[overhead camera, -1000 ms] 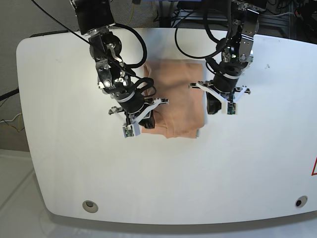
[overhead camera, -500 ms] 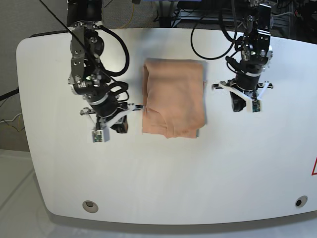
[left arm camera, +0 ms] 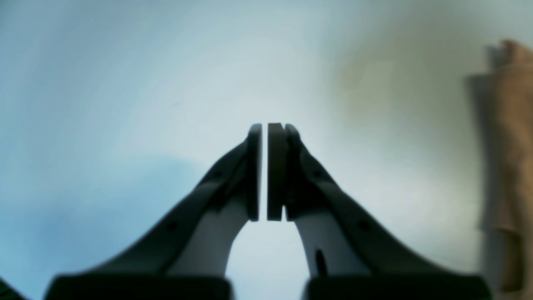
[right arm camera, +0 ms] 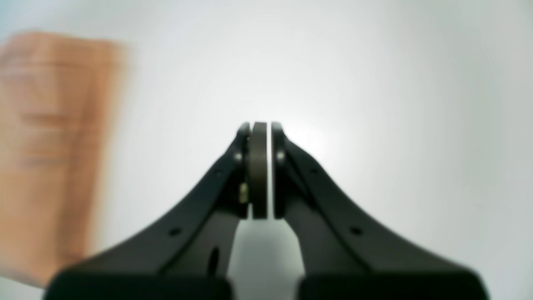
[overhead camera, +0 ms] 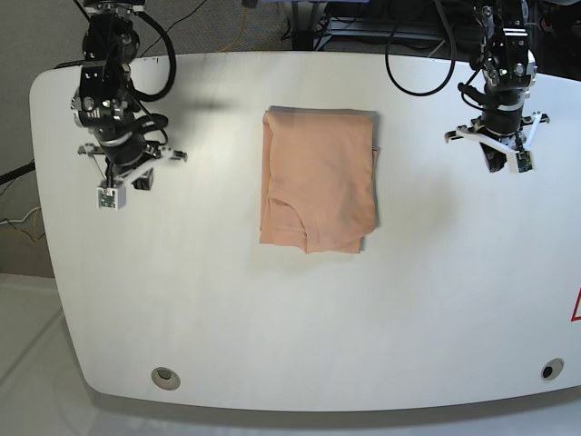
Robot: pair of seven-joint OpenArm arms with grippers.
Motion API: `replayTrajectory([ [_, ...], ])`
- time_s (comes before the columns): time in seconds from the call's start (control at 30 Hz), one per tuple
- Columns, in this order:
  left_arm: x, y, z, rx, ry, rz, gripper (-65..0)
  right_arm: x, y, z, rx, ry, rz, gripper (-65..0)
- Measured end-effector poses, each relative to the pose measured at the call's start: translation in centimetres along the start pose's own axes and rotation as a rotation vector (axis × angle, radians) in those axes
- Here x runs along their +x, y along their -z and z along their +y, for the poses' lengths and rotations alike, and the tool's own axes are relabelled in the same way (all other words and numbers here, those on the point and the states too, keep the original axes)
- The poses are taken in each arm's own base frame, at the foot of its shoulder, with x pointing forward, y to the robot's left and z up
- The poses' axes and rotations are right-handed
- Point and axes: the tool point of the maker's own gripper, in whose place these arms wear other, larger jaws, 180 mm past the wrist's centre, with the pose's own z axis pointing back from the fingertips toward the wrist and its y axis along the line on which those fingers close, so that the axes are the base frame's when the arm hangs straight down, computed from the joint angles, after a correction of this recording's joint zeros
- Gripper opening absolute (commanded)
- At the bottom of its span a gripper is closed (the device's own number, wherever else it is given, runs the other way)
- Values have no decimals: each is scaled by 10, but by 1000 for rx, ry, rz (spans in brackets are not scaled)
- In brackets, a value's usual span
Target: Fold the T-shirt properly
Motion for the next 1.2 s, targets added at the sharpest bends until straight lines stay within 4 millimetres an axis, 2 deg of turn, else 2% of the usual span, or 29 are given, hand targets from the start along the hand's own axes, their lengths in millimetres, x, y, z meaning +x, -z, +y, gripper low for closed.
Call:
replayTrajectory([
  [0.17, -9, -15, 34, 80, 12, -22, -650, -19, -15, -34, -38, -10, 25, -644],
  [0.23, -15, -20, 41, 95, 19, -14, -650, -25, -24, -55, -86, 6, 32, -645],
  [0.33, -23, -29, 51, 113, 33, -12, -650, -35, -38, -86, -165, 0, 48, -645],
  [0.47, -33, -40, 60, 130, 50, -6, -650, -48, -58, -117, -234, -2, 74, -645],
  [0.77, -73, -68, 79, 190, 39, 99, -650, -68, -102, -169, -358, -15, 85, -645],
  [0.9, -87, -77, 79, 197, 22, 134, -650, -86, -121, -181, -401, 2, 103, -645],
  [1.2, -112, -88, 84, 214, 18, 251, -650, -129, -146, -185, -424, 5, 201, -645],
])
